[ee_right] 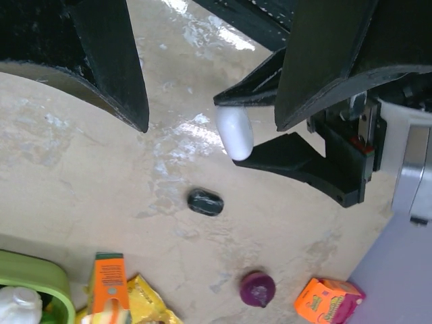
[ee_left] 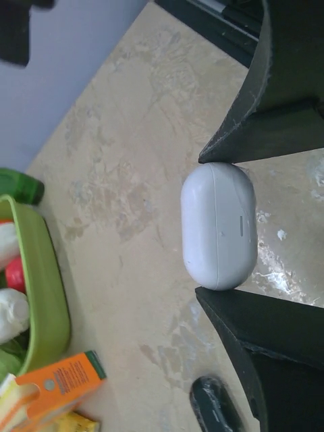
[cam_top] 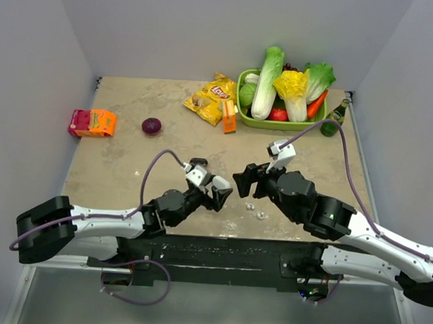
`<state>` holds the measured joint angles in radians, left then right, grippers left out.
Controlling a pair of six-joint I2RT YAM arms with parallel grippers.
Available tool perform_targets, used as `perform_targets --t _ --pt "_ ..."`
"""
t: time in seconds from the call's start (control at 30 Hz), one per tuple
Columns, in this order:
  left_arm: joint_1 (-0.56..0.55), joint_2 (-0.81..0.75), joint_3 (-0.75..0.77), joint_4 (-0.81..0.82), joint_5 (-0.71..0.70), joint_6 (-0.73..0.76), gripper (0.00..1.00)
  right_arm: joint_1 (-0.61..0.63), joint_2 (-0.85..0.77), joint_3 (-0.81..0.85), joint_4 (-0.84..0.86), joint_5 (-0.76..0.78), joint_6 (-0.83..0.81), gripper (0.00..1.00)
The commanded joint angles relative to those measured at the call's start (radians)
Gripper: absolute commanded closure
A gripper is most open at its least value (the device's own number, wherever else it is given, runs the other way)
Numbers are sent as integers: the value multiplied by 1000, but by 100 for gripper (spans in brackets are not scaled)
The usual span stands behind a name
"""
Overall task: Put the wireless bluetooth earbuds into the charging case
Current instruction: Pick up the charging case at the center of the board, then open the charging case.
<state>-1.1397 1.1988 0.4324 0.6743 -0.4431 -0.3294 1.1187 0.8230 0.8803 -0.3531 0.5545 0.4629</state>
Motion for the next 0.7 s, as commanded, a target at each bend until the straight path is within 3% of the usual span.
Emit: perform_targets --t 0.0,0.03,0.07,0.13,0.27,0.67 --pt "0 -16 -273 694 213 256 100 0 21 66 3 -97 -23 22" --pt "0 -1 -318 811 228 300 100 0 21 71 5 -102 -23 22" --pt "0 22 -358 1037 292 325 100 0 27 74 3 -108 -26 22" --pt "0 94 -429 1227 342 415 100 0 41 91 -15 -146 -38 21" --pt "1 84 -409 1197 495 510 100 1 108 121 -76 -225 -76 22" --pt "1 -13 -391 1158 555 555 100 0 153 34 0 -372 -53 24"
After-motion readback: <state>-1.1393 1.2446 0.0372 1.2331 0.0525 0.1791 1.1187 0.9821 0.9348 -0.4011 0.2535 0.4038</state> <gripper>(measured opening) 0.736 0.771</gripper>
